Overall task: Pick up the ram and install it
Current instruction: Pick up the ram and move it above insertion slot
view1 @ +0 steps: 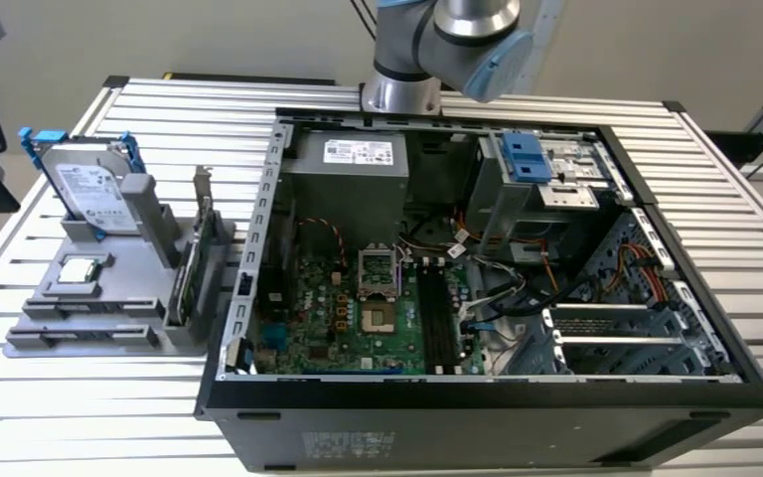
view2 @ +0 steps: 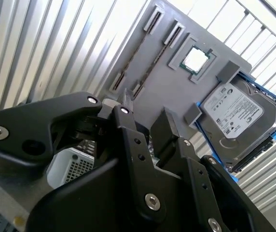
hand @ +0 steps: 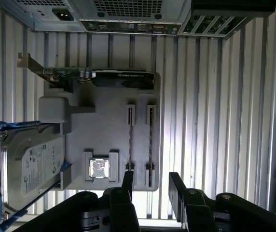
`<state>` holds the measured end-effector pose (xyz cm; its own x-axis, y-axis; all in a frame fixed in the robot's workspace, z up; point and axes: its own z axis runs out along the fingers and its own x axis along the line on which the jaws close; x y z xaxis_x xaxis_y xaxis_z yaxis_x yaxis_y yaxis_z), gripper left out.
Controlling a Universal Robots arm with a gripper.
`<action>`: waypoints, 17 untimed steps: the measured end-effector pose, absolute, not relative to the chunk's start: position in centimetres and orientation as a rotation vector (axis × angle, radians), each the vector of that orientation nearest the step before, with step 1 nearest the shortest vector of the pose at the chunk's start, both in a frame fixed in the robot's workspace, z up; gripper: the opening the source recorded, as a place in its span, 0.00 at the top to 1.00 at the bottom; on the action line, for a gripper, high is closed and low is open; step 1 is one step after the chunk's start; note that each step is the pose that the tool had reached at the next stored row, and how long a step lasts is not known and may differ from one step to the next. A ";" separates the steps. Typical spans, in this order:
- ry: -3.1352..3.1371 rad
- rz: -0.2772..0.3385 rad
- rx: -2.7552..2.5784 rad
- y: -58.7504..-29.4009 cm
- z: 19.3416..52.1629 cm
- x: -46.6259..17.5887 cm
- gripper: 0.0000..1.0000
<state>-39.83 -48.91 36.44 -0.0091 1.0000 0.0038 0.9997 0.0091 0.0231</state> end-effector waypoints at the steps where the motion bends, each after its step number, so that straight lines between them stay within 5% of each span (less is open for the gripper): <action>1: 2.222 0.030 2.202 -48.9 36.4 -39.8 0.00; 17: 2.219 0.023 2.199 -48.9 35.5 -39.8 0.00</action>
<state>-39.83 -48.91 35.52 -0.0091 1.0000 -0.0024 0.9997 0.0092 0.0229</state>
